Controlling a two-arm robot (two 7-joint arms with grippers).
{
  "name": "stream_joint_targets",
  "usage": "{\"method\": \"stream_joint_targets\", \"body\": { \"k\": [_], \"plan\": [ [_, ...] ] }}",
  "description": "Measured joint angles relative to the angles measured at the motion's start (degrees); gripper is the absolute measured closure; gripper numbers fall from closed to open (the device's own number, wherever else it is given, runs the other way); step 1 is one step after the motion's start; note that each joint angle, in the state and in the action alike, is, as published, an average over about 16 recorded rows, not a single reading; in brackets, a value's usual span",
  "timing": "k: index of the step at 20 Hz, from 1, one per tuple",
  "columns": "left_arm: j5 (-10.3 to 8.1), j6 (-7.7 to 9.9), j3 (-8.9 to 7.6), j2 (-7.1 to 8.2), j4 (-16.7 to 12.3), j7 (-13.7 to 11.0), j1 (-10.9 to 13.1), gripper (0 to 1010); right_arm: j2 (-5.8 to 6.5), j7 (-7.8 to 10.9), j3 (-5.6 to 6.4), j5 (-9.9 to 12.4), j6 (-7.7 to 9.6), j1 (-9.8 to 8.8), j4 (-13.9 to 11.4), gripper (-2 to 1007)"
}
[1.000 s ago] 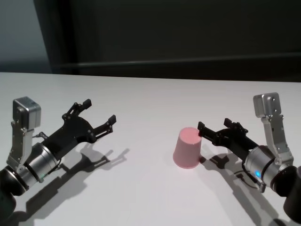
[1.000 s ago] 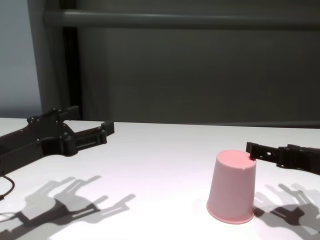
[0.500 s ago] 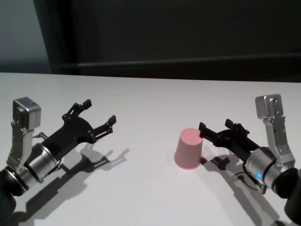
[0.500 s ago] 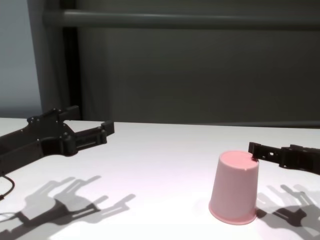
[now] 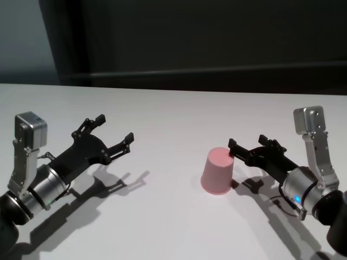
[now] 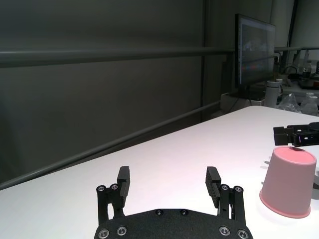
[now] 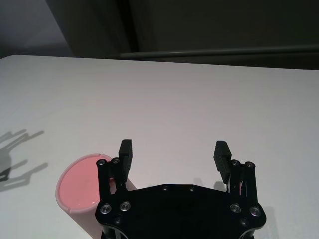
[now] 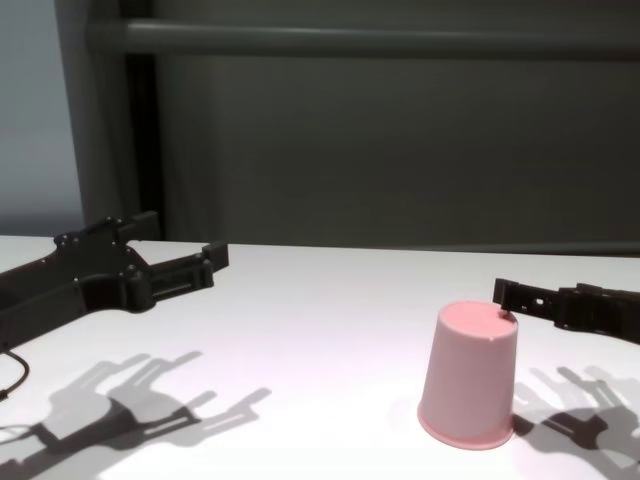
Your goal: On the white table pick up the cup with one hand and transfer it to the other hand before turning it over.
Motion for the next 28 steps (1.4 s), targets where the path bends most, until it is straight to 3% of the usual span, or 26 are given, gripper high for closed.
{"method": "stream_joint_targets", "body": {
  "k": [28],
  "plan": [
    [0.0,0.0,0.0,0.0,0.0,0.0,0.0,9,0.1,-0.06,-0.16,0.0,-0.01,0.07,0.1,2]
  ]
}}
